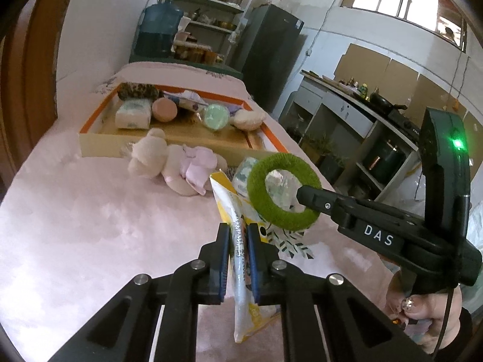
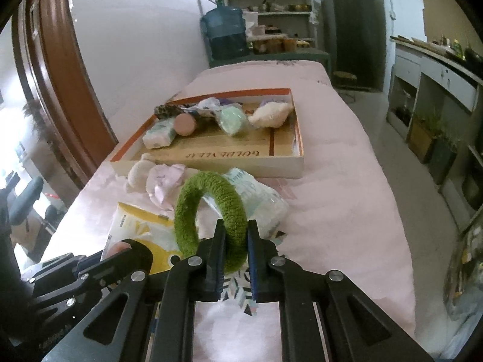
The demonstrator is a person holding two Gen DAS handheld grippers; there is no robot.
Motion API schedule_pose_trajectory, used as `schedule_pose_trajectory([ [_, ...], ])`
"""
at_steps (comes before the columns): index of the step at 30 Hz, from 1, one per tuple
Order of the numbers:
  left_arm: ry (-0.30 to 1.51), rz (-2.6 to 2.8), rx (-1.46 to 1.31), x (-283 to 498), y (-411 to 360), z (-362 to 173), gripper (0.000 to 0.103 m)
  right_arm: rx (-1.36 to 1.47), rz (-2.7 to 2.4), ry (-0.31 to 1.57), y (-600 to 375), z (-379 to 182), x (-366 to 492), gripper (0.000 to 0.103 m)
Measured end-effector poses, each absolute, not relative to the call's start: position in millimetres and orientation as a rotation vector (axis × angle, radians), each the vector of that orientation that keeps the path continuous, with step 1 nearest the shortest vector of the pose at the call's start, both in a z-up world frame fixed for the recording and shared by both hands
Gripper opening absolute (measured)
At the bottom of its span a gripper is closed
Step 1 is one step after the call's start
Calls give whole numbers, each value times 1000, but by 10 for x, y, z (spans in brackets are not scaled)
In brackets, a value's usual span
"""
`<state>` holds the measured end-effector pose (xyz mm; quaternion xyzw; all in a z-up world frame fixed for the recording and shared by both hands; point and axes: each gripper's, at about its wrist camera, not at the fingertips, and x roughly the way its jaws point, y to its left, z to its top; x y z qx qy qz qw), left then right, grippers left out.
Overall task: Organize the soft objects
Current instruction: 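Carry the wipes pack and green ring over the box lid with both tools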
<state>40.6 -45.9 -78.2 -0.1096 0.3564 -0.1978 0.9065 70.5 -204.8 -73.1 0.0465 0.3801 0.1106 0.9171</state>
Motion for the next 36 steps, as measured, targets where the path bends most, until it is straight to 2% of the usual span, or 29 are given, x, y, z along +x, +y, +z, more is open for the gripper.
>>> schedule_pose_trajectory([
  [36, 612, -359, -184, 536, -145, -275, 11, 41, 234, 695, -1804, -235, 713, 12],
])
